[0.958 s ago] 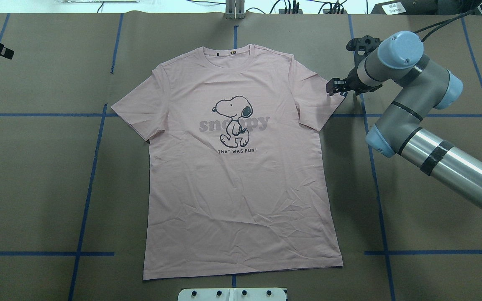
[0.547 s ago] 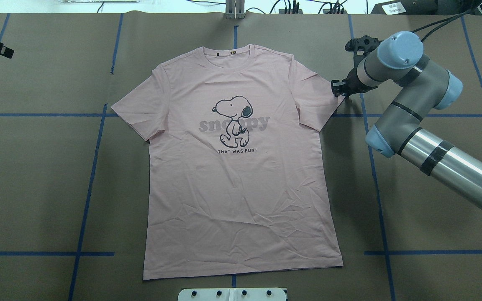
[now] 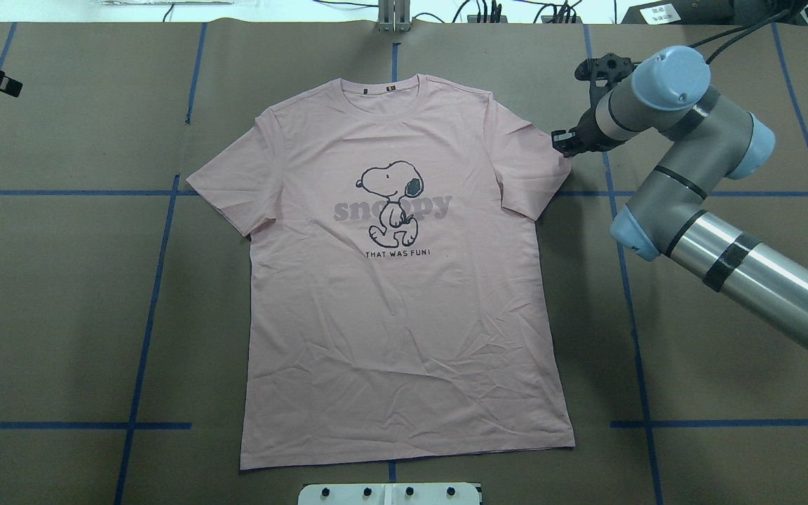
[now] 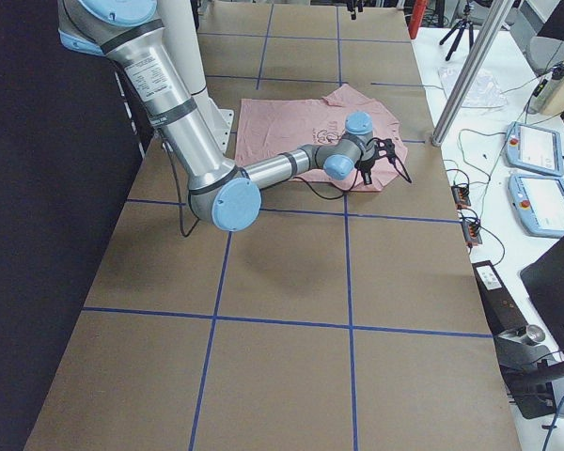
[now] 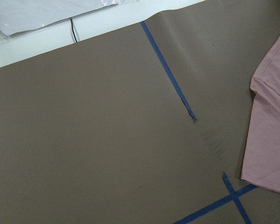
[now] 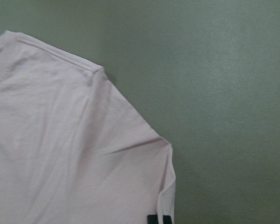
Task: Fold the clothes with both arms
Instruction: 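Grasp the sleeve nearest the right gripper, then fold the sleeve inward across the shirt front with the right gripper, then release the sleeve and lift the right gripper while the left arm approaches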
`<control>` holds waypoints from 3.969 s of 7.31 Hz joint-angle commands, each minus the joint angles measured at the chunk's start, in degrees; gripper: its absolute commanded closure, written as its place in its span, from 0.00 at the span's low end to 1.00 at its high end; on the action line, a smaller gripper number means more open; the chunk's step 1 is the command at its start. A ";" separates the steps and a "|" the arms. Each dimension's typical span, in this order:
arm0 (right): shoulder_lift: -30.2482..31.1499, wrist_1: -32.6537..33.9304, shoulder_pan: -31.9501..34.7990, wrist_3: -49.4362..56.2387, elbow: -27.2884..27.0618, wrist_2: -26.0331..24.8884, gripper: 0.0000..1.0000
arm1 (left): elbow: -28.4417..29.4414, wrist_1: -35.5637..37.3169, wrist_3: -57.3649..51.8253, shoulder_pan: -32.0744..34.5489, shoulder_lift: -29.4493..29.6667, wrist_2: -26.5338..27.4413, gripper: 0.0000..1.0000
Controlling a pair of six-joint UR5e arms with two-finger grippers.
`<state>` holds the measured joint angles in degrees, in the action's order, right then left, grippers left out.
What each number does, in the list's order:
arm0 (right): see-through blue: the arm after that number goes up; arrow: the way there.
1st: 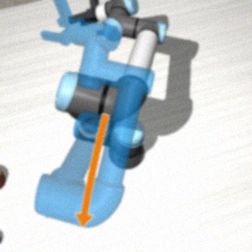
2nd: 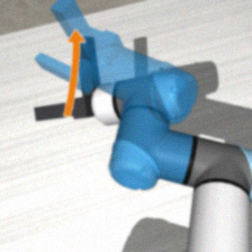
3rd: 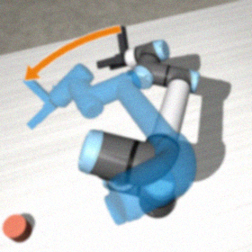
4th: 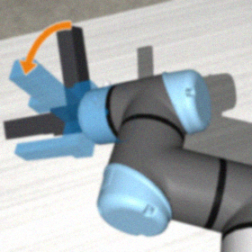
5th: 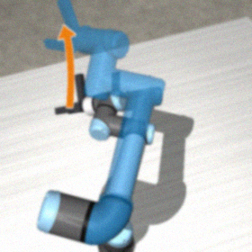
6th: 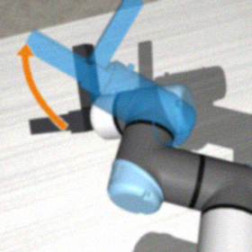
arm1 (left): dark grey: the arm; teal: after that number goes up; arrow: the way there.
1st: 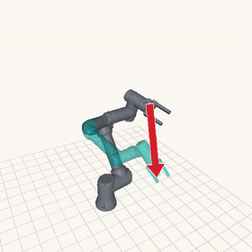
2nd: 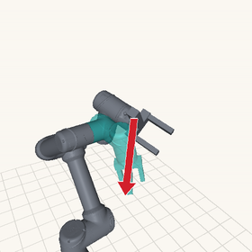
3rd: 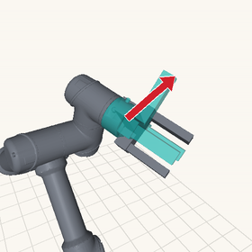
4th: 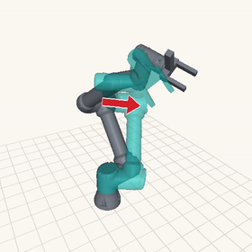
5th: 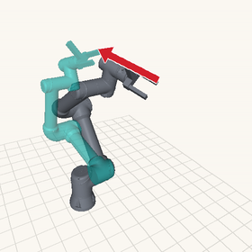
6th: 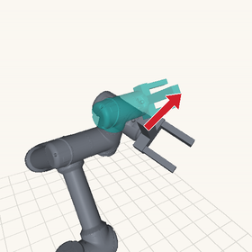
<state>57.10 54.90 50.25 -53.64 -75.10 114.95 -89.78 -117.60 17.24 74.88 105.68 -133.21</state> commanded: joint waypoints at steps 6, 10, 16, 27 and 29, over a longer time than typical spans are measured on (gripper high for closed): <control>-17.64 2.14 -7.35 -8.50 10.59 -6.75 0.01 | -0.04 0.00 -0.01 0.09 -0.21 -0.03 0.01; -16.60 8.06 -7.18 -10.07 6.92 -1.01 0.00 | -0.65 -1.92 14.06 -3.14 1.97 3.72 0.01; 0.10 40.28 0.63 4.21 -22.63 2.12 0.00 | 2.32 -10.99 54.47 -31.10 2.68 37.66 0.01; 0.90 39.58 0.64 4.07 -22.64 3.26 0.00 | 9.80 -10.99 53.86 -32.34 7.26 39.78 0.16; 0.90 39.58 0.64 3.99 -22.64 3.18 0.00 | 9.72 -11.07 53.86 -32.43 7.17 39.61 0.42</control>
<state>57.99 94.48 50.89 -49.60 -97.73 118.20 -80.08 -128.60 71.10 42.51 112.91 -93.54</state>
